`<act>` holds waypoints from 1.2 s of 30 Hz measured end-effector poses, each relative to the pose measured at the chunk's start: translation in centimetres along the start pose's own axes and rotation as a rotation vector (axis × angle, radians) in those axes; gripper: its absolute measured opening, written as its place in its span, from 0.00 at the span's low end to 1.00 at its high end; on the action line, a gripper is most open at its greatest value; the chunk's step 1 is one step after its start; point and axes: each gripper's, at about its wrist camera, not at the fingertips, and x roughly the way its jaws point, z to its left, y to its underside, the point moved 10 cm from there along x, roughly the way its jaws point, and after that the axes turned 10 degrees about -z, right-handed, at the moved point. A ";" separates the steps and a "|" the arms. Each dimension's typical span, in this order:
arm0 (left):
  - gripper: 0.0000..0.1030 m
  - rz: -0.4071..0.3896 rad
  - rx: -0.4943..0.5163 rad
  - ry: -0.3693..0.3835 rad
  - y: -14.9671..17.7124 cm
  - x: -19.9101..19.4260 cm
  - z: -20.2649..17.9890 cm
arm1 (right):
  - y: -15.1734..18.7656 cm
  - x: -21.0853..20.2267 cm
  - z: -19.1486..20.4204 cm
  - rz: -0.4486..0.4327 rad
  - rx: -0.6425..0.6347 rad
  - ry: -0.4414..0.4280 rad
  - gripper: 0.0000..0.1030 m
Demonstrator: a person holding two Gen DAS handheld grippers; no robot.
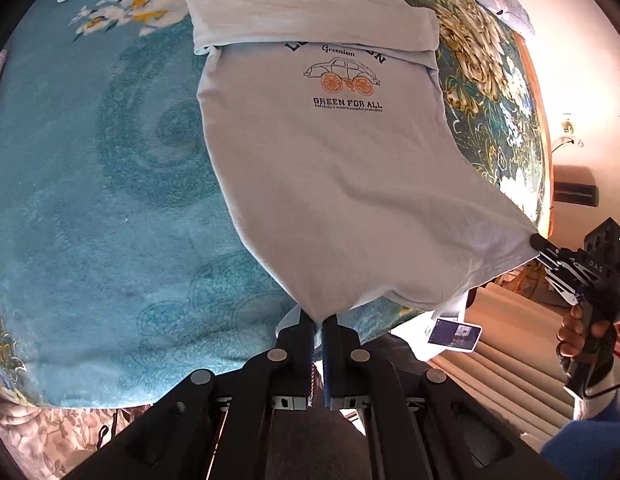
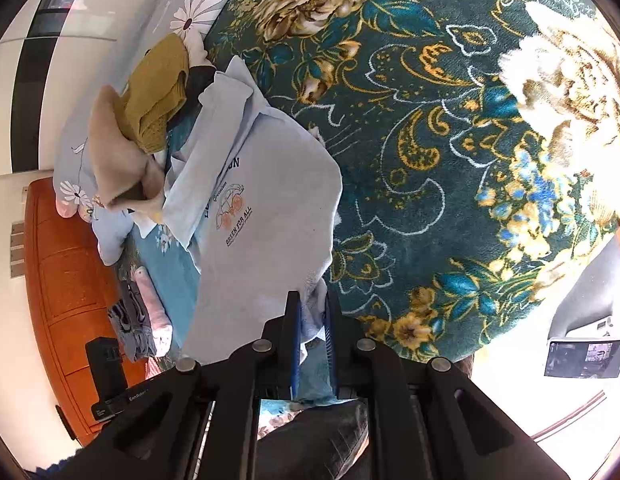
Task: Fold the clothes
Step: 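Lift the hem with both grippers and fold it up toward the collar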
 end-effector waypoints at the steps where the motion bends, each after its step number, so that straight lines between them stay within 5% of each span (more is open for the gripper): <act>1: 0.03 0.007 0.003 0.007 0.6 -0.1 -0.2 | 0.3 -0.1 -0.3 0.008 -0.002 0.006 0.11; 10: 0.02 0.079 -0.074 0.036 6.9 -0.9 0.5 | 3.8 -1.7 -2.8 0.096 -0.042 0.066 0.10; 14: 0.02 0.003 -0.170 0.073 5.0 -1.9 1.3 | 3.8 -1.7 -3.5 0.107 -0.026 0.086 0.10; 23: 0.02 -0.212 -0.455 0.233 -8.9 -4.2 3.4 | -5.6 1.9 4.4 0.071 -0.061 -0.027 0.10; 29: 0.02 -0.256 -0.642 0.273 -16.0 -4.6 6.2 | -12.5 5.5 10.2 0.056 0.009 -0.067 0.10; 36: 0.02 -0.272 -0.752 0.318 -23.0 -4.4 7.8 | -17.2 10.1 13.5 0.068 0.023 -0.020 0.10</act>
